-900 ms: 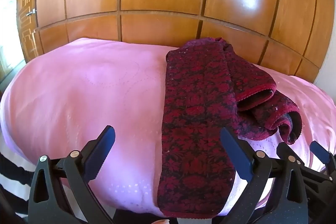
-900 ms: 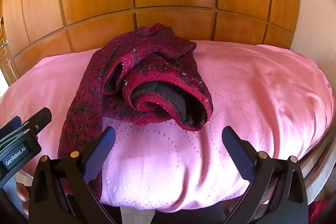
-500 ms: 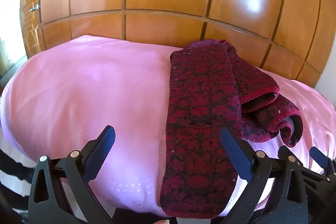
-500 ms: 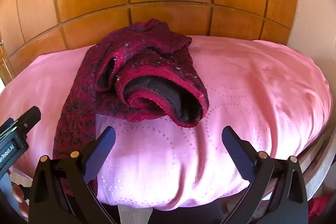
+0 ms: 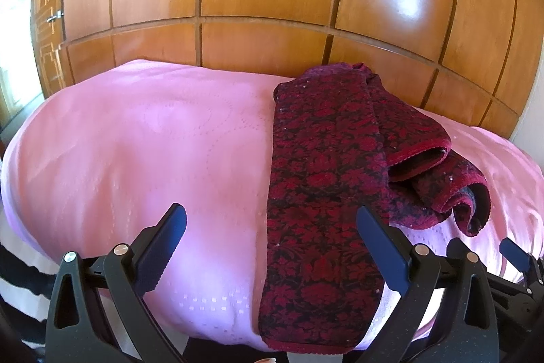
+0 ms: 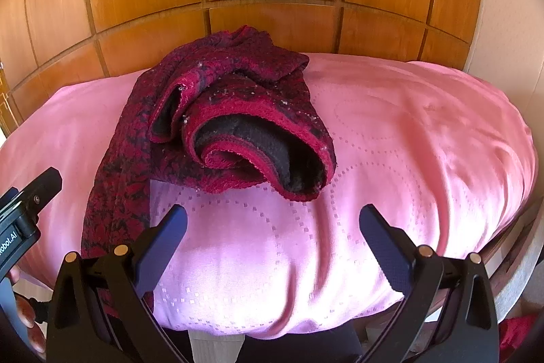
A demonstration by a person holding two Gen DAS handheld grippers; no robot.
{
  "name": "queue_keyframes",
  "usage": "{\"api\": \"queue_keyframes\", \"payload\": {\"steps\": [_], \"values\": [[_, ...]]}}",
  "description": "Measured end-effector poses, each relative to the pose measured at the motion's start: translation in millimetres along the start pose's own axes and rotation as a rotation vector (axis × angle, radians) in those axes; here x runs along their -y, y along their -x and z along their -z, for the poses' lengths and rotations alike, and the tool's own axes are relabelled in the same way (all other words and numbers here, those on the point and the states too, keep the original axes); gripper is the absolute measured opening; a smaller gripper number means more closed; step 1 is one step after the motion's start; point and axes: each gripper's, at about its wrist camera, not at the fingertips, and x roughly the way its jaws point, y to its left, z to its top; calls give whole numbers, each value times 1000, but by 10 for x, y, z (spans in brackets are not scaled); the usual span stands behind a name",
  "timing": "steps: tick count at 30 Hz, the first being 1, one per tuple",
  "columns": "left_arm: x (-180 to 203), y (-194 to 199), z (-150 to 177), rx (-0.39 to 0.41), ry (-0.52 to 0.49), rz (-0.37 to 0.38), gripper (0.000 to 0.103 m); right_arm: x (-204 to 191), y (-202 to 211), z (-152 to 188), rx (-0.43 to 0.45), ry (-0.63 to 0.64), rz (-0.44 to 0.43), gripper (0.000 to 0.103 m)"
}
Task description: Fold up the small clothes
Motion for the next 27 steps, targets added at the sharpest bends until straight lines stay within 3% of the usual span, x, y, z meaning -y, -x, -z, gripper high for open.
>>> {"api": "queue_keyframes", "payload": {"steps": [27], "values": [[136, 3, 4, -6, -67, 8, 99, 19, -88, 27, -24, 6, 6, 101]]}}
